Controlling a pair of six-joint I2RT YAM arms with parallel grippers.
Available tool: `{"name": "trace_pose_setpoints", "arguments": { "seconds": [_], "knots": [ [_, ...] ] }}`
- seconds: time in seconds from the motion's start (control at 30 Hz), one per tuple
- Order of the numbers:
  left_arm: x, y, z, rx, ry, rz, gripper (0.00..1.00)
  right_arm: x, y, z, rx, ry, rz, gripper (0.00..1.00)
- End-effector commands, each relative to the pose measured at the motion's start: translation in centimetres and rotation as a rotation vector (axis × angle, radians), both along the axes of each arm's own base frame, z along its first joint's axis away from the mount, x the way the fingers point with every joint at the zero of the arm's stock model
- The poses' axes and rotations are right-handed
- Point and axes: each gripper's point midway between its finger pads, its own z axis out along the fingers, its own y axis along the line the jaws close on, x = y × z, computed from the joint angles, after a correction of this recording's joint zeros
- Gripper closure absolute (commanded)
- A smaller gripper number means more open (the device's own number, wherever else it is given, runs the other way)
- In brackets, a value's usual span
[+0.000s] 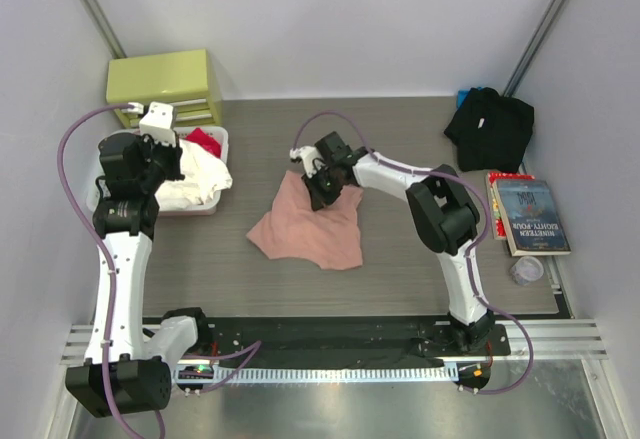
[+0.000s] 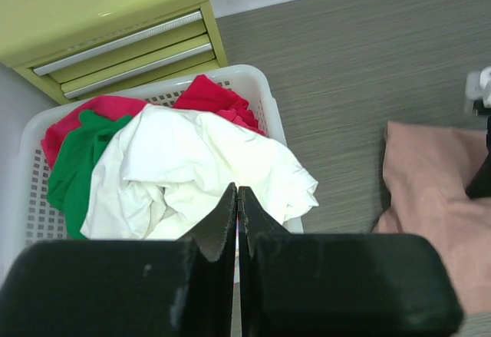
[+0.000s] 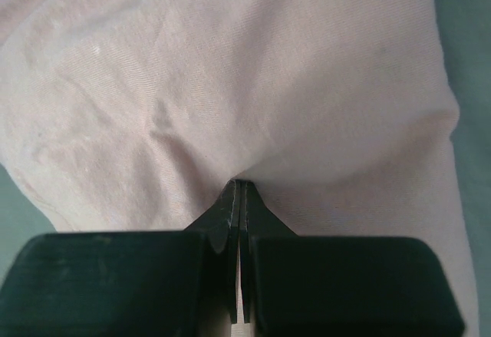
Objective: Fold and stack the t-shirts
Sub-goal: Put the neatly folded tshirt into the corner of the board with both arms
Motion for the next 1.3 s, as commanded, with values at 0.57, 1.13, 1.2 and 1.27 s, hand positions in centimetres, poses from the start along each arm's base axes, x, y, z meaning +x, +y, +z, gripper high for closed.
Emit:
{"name": "trace_pose_setpoints", "arguments": {
  "seconds": [0.57, 1.13, 1.2, 1.27],
  "knots": [
    [0.4, 0.4, 0.0, -0.009, -0.023, -0.005, 1.00, -18.9, 6.3, -1.5, -0.062, 0.149, 0.362, 0.99],
    [0.5, -0.1, -3.8, -0.020, 0.067, -0.043, 1.00, -13.2, 9.4, 15.9, 0.165, -0.329, 0.330, 0.99],
    [0.5, -0.2, -4.1, -0.021, 0.074, -0.047, 1.00, -12.8, 8.8, 19.0, 0.199, -0.400, 0.295, 0.99],
    [0.5, -0.2, -4.5, -0.024, 0.082, -0.048, 1.00, -11.2, 7.5, 20.1, 0.160, -0.488, 0.242, 0.99]
  ]
}}
